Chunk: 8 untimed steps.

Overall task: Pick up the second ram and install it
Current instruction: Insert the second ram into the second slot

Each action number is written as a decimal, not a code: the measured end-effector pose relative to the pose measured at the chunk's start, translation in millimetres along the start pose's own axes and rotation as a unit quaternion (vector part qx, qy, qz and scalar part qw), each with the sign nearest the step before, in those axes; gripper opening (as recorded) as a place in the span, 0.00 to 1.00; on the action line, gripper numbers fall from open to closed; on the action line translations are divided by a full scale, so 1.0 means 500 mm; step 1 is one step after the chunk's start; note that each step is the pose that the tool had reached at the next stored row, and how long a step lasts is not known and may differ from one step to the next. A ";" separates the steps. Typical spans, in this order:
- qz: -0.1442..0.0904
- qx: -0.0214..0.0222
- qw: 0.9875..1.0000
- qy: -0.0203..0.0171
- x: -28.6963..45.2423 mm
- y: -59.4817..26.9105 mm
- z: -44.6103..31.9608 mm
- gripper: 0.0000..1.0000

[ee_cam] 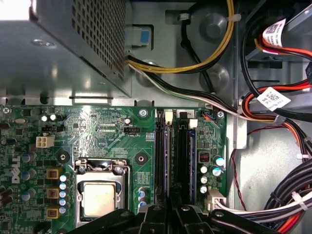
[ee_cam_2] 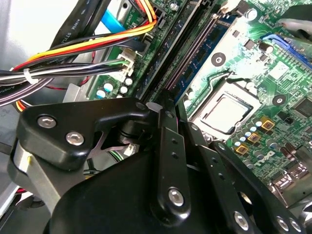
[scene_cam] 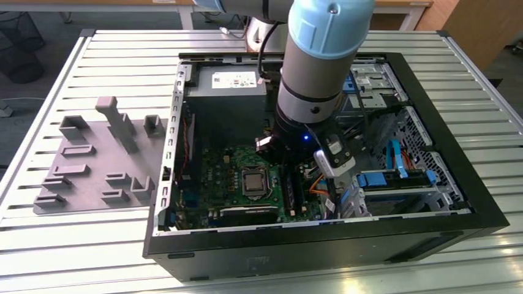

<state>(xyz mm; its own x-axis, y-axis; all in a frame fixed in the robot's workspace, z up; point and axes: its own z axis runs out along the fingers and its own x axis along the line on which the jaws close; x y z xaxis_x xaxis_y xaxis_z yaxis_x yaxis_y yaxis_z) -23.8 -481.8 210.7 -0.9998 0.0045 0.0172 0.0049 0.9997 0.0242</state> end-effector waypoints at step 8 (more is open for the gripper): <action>0.000 0.001 1.000 0.001 0.000 0.000 0.001 0.14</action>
<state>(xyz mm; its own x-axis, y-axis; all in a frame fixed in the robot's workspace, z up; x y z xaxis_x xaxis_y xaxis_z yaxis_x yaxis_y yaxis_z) -23.8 -481.7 210.2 -0.9998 0.0048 0.0186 0.0052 0.9998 0.0217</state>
